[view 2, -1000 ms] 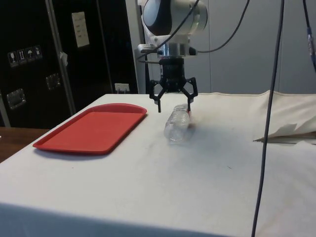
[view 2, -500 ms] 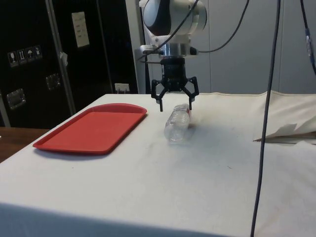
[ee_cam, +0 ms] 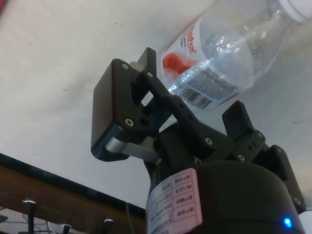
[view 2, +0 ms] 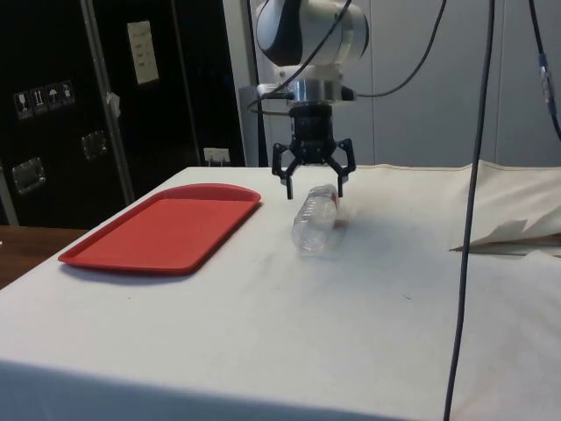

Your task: Place the bottle upright on the tray.

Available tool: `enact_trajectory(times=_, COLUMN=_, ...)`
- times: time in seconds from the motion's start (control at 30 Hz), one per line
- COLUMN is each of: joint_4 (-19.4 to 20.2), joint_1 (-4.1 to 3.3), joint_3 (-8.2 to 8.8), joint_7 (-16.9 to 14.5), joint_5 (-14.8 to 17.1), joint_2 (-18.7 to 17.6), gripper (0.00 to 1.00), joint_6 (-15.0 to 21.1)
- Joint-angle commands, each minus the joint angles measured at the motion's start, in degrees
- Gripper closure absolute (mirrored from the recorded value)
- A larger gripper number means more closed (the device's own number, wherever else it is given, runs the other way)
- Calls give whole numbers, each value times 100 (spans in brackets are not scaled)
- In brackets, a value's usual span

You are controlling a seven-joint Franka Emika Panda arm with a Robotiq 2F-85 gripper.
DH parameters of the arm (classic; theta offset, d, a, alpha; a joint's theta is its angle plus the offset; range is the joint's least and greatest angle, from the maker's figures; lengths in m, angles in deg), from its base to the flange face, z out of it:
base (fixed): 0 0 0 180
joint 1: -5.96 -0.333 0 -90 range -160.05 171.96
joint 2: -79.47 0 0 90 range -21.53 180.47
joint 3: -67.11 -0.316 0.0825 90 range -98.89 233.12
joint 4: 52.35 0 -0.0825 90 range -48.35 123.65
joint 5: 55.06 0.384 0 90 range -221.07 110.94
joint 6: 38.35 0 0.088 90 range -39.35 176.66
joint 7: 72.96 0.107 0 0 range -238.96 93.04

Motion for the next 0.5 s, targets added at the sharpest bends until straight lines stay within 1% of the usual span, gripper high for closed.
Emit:
enact_trajectory(times=0.0, joint_4=-34, joint_1=52, joint_3=-29, joint_7=-40, joint_5=109, joint_2=-11, gripper=0, joint_6=-69)
enact_trajectory(times=0.03, joint_4=-34, joint_1=52, joint_3=-23, joint_7=-46, joint_5=138, joint_2=-17, gripper=0, joint_6=-80)
enact_trajectory(times=0.07, joint_4=-6, joint_1=6, joint_3=6, joint_7=-11, joint_5=69, joint_2=-11, gripper=0, joint_6=-29)
enact_trajectory(times=0.1, joint_4=-40, joint_1=57, joint_3=-17, joint_7=-52, joint_5=172, joint_2=-29, gripper=0, joint_6=-103)
enact_trajectory(times=0.33, joint_4=-63, joint_1=74, joint_3=17, joint_7=-92, joint_5=424, joint_2=-63, gripper=0, joint_6=-275)
enact_trajectory(times=0.37, joint_4=-29, joint_1=11, joint_3=57, joint_7=-29, joint_5=338, joint_2=-57, gripper=0, joint_6=-223)
enact_trajectory(times=0.4, joint_4=-63, joint_1=80, joint_3=23, joint_7=-97, joint_5=453, joint_2=-69, gripper=0, joint_6=-304)
enact_trajectory(times=0.47, joint_4=-74, joint_1=86, joint_3=52, joint_7=-149, joint_5=556, joint_2=-97, gripper=0, joint_6=-395)
